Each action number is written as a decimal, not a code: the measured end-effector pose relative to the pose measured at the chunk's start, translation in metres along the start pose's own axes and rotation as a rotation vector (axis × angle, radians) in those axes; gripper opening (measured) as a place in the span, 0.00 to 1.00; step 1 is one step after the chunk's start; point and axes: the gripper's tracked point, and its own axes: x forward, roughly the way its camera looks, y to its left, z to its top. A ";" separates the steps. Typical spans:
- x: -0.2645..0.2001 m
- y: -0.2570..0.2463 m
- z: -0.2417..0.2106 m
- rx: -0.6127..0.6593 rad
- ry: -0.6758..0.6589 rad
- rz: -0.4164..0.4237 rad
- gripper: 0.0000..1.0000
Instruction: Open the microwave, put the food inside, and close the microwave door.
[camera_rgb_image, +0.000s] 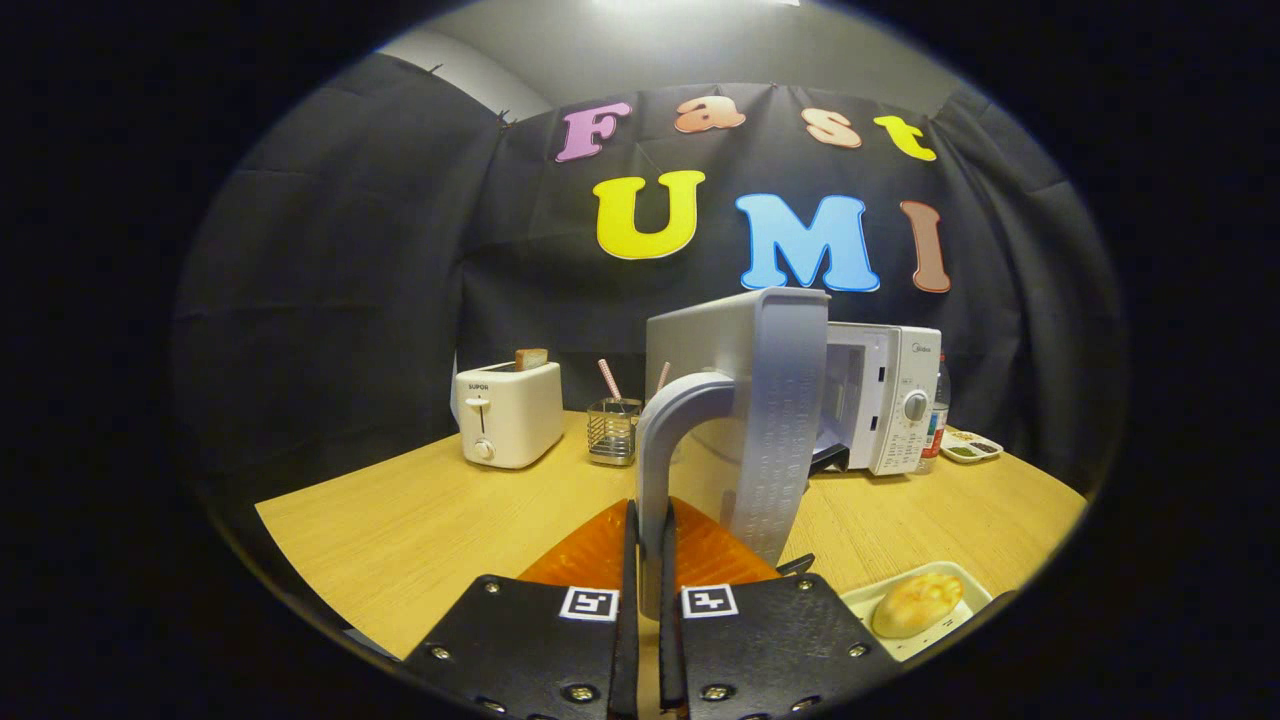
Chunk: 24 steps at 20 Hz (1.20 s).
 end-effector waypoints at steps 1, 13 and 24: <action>0.001 0.008 0.000 -0.004 -0.013 -0.029 0.09; -0.010 0.054 -0.003 -0.020 -0.033 -0.069 0.09; -0.078 0.055 0.040 -0.065 -0.065 0.250 0.84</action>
